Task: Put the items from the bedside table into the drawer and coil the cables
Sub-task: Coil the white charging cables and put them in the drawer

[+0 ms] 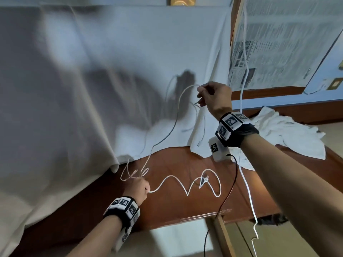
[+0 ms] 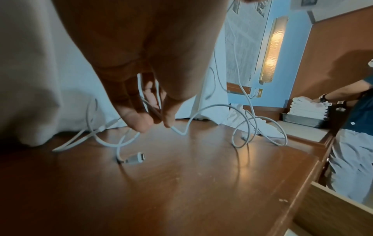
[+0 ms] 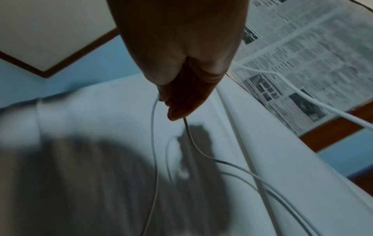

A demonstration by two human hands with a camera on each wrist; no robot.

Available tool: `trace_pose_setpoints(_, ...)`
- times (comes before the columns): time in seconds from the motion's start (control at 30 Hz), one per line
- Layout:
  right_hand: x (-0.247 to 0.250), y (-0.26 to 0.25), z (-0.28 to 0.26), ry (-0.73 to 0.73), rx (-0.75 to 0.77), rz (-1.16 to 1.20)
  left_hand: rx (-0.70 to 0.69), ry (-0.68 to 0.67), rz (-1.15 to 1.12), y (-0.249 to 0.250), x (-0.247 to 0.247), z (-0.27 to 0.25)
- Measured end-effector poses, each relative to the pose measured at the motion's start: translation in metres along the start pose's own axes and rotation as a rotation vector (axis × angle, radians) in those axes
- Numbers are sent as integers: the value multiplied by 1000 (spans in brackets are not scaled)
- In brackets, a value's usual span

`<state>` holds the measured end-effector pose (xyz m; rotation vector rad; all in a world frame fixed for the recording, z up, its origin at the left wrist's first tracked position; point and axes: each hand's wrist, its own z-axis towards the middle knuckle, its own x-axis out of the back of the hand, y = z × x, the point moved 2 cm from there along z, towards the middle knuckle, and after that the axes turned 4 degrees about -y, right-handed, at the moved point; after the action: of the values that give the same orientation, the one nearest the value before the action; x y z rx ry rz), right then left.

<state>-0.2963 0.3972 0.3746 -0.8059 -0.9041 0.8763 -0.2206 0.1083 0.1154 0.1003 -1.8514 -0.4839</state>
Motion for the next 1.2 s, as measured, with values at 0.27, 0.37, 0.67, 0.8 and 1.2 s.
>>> trace_pose_setpoints(0.27,15,-57,10,65,79,12,122,75,-339,-3,0,-26)
trace_pose_setpoints(0.37,11,-67,3,10,114,17,63,230,-421,13,35,-24)
trace_pose_setpoints(0.67,25,-103,-9,-126,182,-79,-436,616,-660,152,215,-29)
trace_pose_setpoints(0.8,28,-124,-19,-203,225,-135,-578,603,-581,197,267,-37)
trace_pose_setpoints(1.2,23,-153,-44,-341,443,-130,-609,857,-286,188,369,-96)
